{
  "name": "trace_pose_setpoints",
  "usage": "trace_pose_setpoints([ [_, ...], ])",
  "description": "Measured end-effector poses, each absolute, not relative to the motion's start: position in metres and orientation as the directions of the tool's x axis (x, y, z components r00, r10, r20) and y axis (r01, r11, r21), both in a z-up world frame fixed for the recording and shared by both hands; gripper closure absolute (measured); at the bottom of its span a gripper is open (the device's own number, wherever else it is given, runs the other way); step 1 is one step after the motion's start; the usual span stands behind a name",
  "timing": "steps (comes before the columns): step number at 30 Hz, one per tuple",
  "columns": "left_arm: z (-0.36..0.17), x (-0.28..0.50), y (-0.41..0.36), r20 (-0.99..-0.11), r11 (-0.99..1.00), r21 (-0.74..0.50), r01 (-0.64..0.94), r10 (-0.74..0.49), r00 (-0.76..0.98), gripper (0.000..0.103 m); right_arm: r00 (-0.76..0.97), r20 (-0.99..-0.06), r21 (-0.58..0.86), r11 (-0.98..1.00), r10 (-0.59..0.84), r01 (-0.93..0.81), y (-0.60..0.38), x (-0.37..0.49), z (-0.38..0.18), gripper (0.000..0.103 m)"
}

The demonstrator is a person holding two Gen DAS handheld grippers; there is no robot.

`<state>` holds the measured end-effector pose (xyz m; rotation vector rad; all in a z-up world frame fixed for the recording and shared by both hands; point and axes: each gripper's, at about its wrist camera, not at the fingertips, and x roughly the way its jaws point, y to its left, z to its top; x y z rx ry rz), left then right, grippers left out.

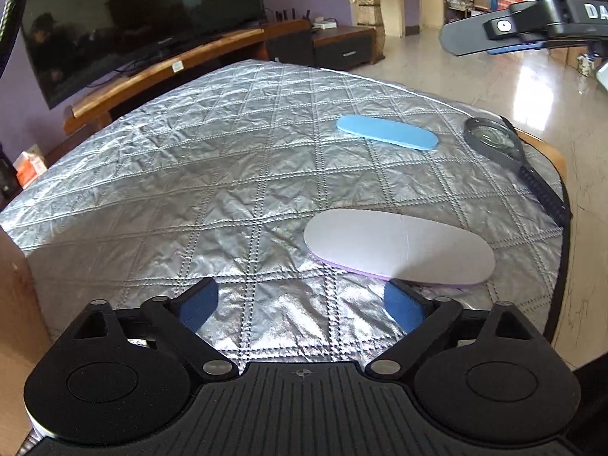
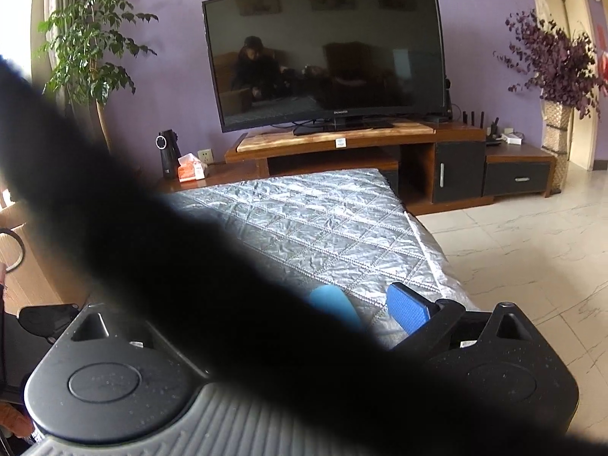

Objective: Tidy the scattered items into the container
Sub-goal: 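Lower the left gripper onto the white oval pad and grasp it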

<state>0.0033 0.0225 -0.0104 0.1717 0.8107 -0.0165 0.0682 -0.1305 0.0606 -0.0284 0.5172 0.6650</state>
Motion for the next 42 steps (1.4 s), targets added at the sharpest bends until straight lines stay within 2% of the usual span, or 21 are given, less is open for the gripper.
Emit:
trace_pose_setpoints([
  [3,-0.012,0.010,0.025,-0.717,0.989,0.142,0.043,0.073,0.693,0.000,0.668,-0.475,0.130,0.797,0.573,-0.590,-0.131,0.069,0.059,0.007],
  [5,-0.013,0.014,0.028,-0.714,0.991,0.129,0.015,0.082,0.696,0.000,0.644,-0.514,0.115,0.789,0.567,-0.604,-0.128,0.071,0.054,0.001],
  [7,-0.014,0.019,0.030,-0.704,0.990,0.137,-0.021,0.112,0.702,0.000,0.616,-0.556,0.091,0.778,0.558,-0.622,-0.123,0.072,0.049,0.002],
  [13,-0.012,0.027,0.035,-0.668,0.979,0.161,-0.129,0.204,0.715,0.000,0.640,-0.549,0.068,0.792,0.538,-0.607,-0.125,0.071,0.049,0.002],
  [16,-0.003,0.022,0.039,-0.623,0.970,0.149,-0.191,0.242,0.744,0.000,0.644,-0.551,0.066,0.797,0.530,-0.600,-0.124,0.072,0.048,0.002],
  [26,-0.012,0.013,-0.006,-0.690,0.993,0.002,-0.121,0.089,0.718,0.000,0.675,-0.534,0.069,0.822,0.509,-0.565,-0.132,0.073,0.051,0.002],
  [33,-0.015,0.009,-0.032,-0.665,0.990,0.016,-0.142,0.117,0.738,0.000,0.680,-0.533,0.064,0.825,0.504,-0.561,-0.135,0.072,0.052,0.002],
  [37,-0.017,0.009,-0.044,-0.661,0.992,-0.037,-0.120,0.066,0.747,0.000,0.685,-0.518,0.063,0.821,0.513,-0.568,-0.134,0.070,0.055,0.002],
  [42,-0.023,0.013,-0.058,-0.665,0.992,-0.015,-0.124,0.083,0.742,0.000,0.694,-0.503,0.066,0.824,0.515,-0.563,-0.137,0.068,0.058,0.002],
])
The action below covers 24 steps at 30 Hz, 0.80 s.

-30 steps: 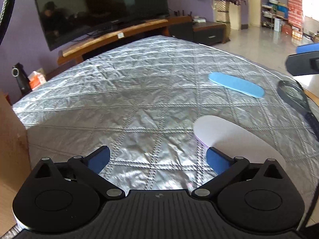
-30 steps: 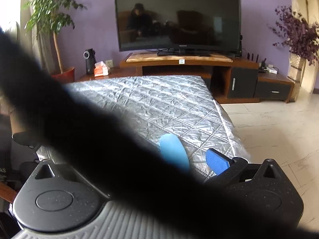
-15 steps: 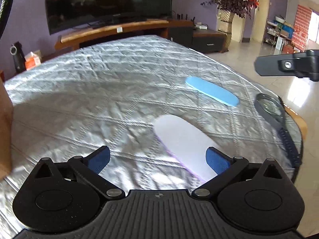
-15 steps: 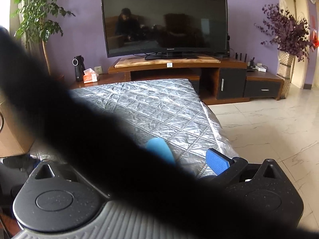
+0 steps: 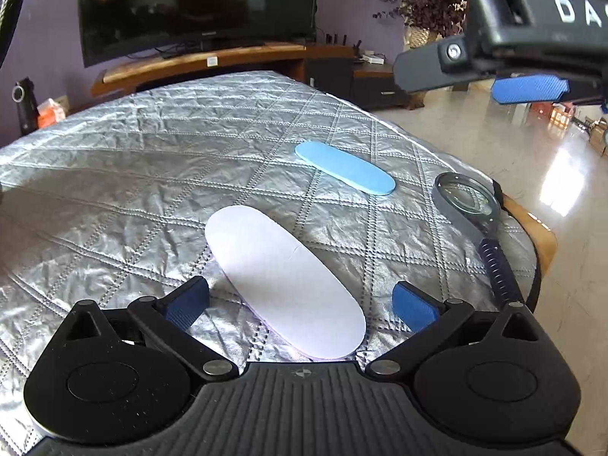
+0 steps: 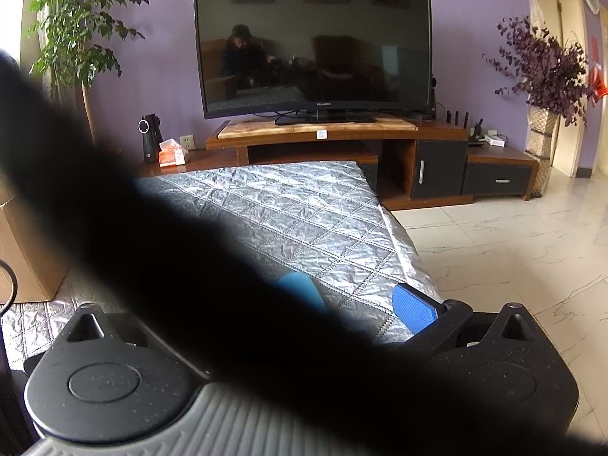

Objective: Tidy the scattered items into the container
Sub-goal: 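Lower the left gripper onto the white oval pad and grasp it, then lift the white pad with the left gripper and carry it over the cardboard box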

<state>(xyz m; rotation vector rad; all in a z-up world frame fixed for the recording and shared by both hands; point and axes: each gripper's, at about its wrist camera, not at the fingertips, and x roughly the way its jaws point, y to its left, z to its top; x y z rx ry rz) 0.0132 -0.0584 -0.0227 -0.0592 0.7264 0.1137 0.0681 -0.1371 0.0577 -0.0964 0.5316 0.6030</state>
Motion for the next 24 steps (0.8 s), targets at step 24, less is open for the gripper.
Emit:
trace_pose_setpoints([
  [24,0.000,-0.010,0.025,-0.649,0.967,-0.045,-0.249,0.161,0.743,0.039,0.703,-0.476,0.051,0.815,0.528,-0.578,-0.129,0.065,0.062,0.004],
])
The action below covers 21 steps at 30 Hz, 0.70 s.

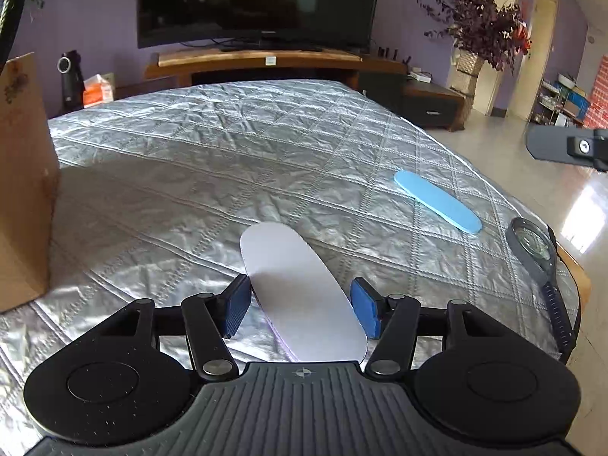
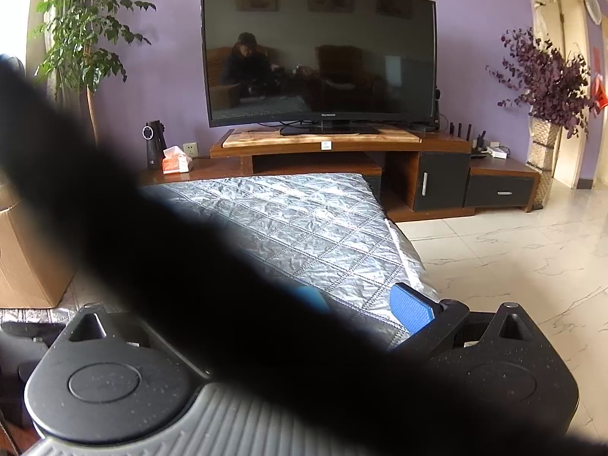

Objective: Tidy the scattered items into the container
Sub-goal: 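Lift the white pad with the left gripper and carry it over the cardboard box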

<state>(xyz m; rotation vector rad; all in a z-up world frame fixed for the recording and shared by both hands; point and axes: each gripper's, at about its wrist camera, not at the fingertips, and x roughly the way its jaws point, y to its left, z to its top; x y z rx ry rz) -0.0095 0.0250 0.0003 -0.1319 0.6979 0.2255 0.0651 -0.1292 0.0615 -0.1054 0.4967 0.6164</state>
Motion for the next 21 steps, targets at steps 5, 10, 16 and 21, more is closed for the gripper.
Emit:
trace_pose_setpoints([
  [5,0.003,-0.026,0.011,-0.590,0.983,0.068,-0.169,0.177,0.788,0.038,0.695,-0.480,0.045,0.806,0.536,-0.590,-0.125,0.063,0.062,0.004],
  [10,-0.012,-0.030,0.012,-0.604,0.976,0.063,-0.209,0.204,0.770,0.029,0.687,-0.487,0.032,0.797,0.539,-0.603,-0.121,0.060,0.061,0.004],
  [16,-0.021,-0.032,-0.009,-0.571,0.959,0.144,-0.245,0.283,0.771,0.019,0.686,-0.490,0.031,0.798,0.537,-0.602,-0.121,0.060,0.061,0.004],
  [21,-0.021,-0.028,-0.010,-0.579,0.957,0.106,-0.272,0.281,0.765,0.016,0.682,-0.496,0.025,0.794,0.537,-0.607,-0.119,0.059,0.061,0.004],
])
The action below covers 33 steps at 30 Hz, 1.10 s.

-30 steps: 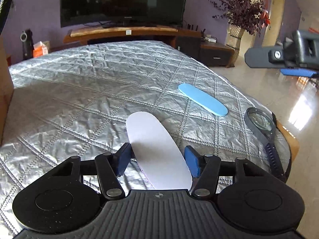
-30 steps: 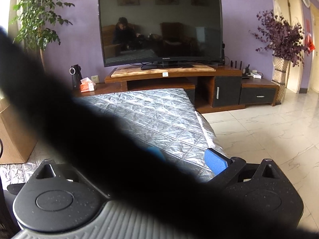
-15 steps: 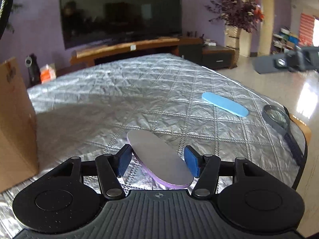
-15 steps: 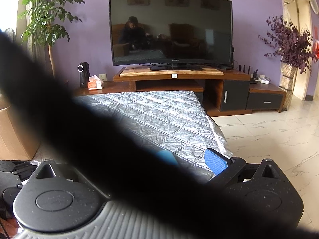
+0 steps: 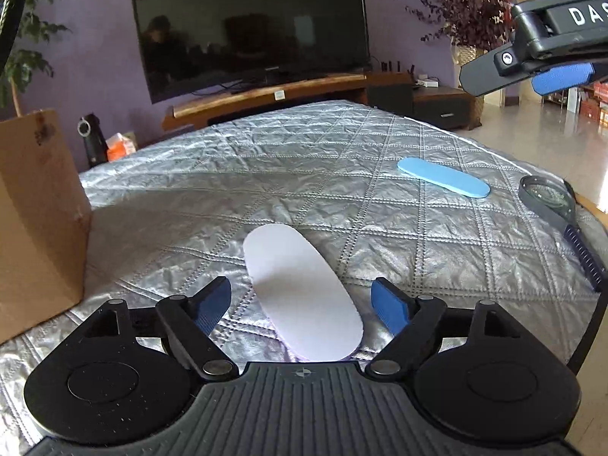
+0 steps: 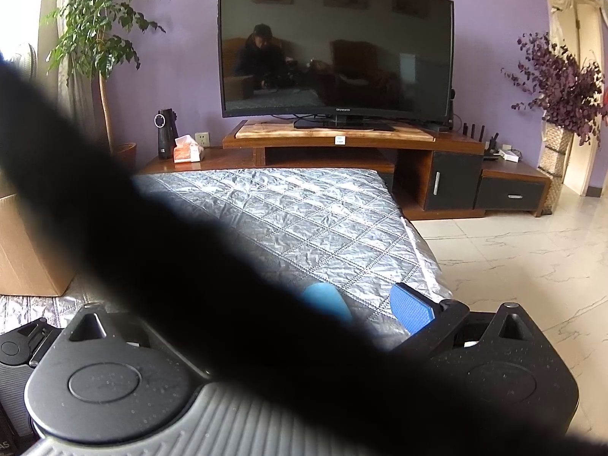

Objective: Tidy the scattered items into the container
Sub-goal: 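Lift the white pad with the left gripper and carry it over the cardboard box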

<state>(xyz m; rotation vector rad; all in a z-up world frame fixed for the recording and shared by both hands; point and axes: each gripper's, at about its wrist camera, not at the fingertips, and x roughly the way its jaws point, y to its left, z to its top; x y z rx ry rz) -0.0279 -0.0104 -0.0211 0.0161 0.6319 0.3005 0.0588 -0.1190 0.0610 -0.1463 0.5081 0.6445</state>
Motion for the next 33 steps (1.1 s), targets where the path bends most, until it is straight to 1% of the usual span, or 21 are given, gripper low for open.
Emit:
trace_pose_setpoints([
  [3,-0.021,-0.019,-0.001,-0.620,0.954,0.005,-0.300,0.238,0.748,0.015,0.682,-0.497,0.022,0.793,0.537,-0.609,-0.117,0.058,0.061,0.004],
  [4,-0.020,-0.016,0.000,-0.626,0.951,-0.014,-0.309,0.233,0.744,0.012,0.681,-0.498,0.020,0.792,0.537,-0.610,-0.117,0.058,0.061,0.004],
  [6,-0.019,-0.013,-0.002,-0.634,0.948,-0.023,-0.317,0.232,0.738,0.012,0.679,-0.500,0.017,0.791,0.537,-0.612,-0.116,0.059,0.061,0.004],
  [12,-0.020,-0.010,-0.009,-0.641,0.944,0.004,-0.329,0.254,0.724,0.012,0.687,-0.503,0.012,0.800,0.524,-0.600,-0.117,0.060,0.061,0.004],
  [14,-0.019,-0.011,-0.007,-0.639,0.940,0.001,-0.341,0.263,0.722,0.017,0.691,-0.502,0.009,0.802,0.521,-0.598,-0.117,0.060,0.061,0.004],
  [16,-0.018,-0.012,-0.004,-0.635,0.933,-0.007,-0.361,0.274,0.722,0.028,0.693,-0.500,0.008,0.803,0.519,-0.596,-0.117,0.060,0.061,0.004],
  [17,-0.017,-0.013,-0.002,-0.634,0.929,-0.012,-0.371,0.280,0.721,0.031,0.694,-0.499,0.007,0.803,0.519,-0.595,-0.116,0.060,0.061,0.004],
  [20,-0.014,-0.016,0.004,-0.633,0.920,-0.045,-0.389,0.275,0.724,0.045,0.697,-0.496,0.003,0.804,0.517,-0.595,-0.115,0.060,0.061,0.003],
  [24,-0.011,-0.018,0.007,-0.635,0.926,-0.085,-0.367,0.234,0.736,0.046,0.700,-0.495,0.000,0.806,0.514,-0.592,-0.115,0.060,0.061,0.003],
  [29,-0.009,-0.021,0.002,-0.618,0.935,-0.084,-0.344,0.222,0.754,0.046,0.700,-0.497,-0.004,0.805,0.514,-0.593,-0.113,0.061,0.060,0.003],
  [33,-0.003,-0.024,-0.003,-0.579,0.946,-0.061,-0.319,0.227,0.783,0.046,0.700,-0.496,-0.005,0.805,0.513,-0.594,-0.112,0.061,0.059,0.003],
])
